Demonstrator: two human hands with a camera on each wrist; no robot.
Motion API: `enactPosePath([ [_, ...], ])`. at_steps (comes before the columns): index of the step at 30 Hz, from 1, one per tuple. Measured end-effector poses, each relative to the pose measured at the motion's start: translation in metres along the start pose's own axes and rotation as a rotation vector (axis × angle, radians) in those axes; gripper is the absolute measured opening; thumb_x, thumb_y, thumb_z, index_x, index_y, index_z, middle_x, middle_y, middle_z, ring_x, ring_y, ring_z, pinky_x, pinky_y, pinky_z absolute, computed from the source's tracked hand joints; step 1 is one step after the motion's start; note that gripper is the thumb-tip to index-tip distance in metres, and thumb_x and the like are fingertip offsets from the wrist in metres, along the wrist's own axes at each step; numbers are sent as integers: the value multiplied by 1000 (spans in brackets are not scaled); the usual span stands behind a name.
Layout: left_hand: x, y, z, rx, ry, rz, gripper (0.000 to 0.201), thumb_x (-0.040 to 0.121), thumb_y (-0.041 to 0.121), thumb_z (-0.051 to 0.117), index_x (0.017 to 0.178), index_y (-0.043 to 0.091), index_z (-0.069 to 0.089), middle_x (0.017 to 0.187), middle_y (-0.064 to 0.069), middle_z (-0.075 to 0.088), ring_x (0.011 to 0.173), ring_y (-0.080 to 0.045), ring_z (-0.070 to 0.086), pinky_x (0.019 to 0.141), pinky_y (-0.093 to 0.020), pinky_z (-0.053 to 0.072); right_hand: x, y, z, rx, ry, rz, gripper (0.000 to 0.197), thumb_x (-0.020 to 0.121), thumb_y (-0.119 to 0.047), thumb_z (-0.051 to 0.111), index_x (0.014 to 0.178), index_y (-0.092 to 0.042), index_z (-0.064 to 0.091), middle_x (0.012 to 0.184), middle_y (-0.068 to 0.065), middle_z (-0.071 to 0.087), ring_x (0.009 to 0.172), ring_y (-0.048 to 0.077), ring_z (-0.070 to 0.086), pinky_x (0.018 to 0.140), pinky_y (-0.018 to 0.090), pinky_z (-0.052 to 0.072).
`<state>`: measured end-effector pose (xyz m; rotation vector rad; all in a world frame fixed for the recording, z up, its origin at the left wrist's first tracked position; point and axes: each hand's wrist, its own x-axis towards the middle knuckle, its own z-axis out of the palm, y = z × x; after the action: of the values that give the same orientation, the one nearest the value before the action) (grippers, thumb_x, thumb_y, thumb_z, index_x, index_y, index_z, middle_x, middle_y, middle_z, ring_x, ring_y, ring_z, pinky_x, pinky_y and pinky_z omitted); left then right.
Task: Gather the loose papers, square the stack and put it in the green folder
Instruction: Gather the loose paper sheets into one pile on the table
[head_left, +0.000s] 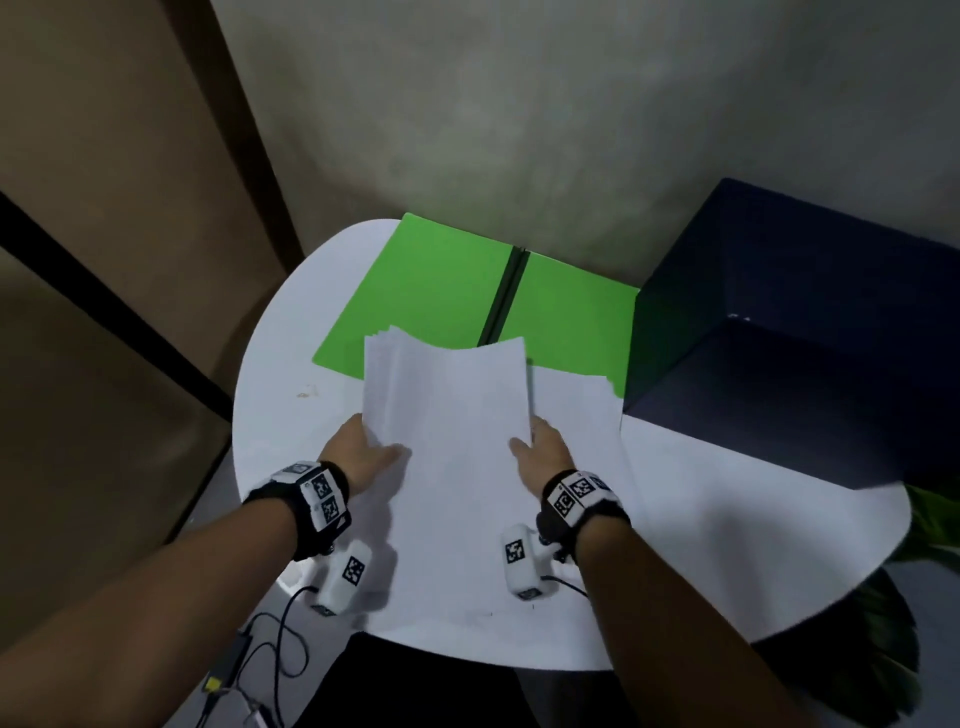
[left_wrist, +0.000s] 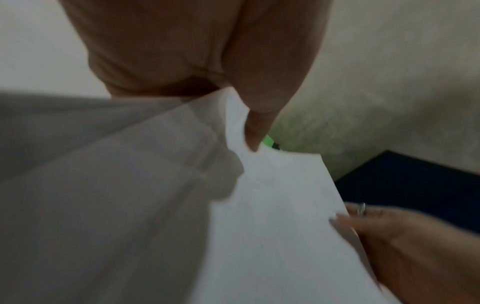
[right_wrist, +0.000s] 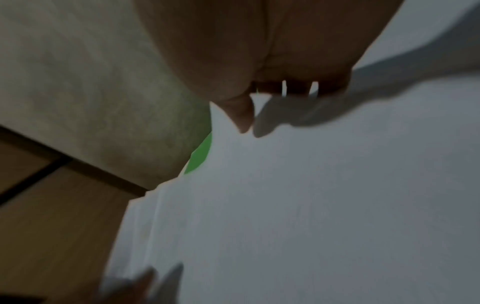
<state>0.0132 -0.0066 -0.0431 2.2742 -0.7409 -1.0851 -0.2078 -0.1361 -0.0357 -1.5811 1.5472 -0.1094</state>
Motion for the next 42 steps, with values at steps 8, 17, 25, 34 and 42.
enactPosePath([
  [8,1,-9,0,30,62,51,47,81,13,75,124,6,54,119,-13,64,111,-31,59,88,-33,42,-23,72,-31,-222,291,419,78,84,-37,67,147,-10,29,148,13,35,131,36,37,106,50,38],
  [17,-1,-2,4,3,64,44,48,80,13,76,124,6,56,119,-14,66,109,-32,61,86,-32,42,-19,67,-43,145,282,421,67,78,-23,79,134,-5,47,131,12,59,116,32,59,92,33,48],
  [25,4,1,-4,31,42,49,48,80,10,76,123,6,55,120,-16,65,111,-33,60,86,-32,41,-46,26,-96,2,520,50,38,88,-21,66,123,-8,59,117,14,67,107,35,63,93,41,52],
  [34,-2,6,-4,66,9,44,46,79,9,74,122,9,57,116,-13,66,108,-32,60,85,-32,41,-87,-60,-177,552,579,-359,21,78,-11,78,95,-19,70,90,-9,75,81,4,73,70,21,57],
  [42,3,2,-4,-231,-82,-73,73,77,66,44,120,10,61,116,-13,68,110,-32,63,95,-40,49,-10,-8,-74,509,313,-50,50,69,-16,86,111,-6,62,106,5,72,93,23,70,85,38,57],
])
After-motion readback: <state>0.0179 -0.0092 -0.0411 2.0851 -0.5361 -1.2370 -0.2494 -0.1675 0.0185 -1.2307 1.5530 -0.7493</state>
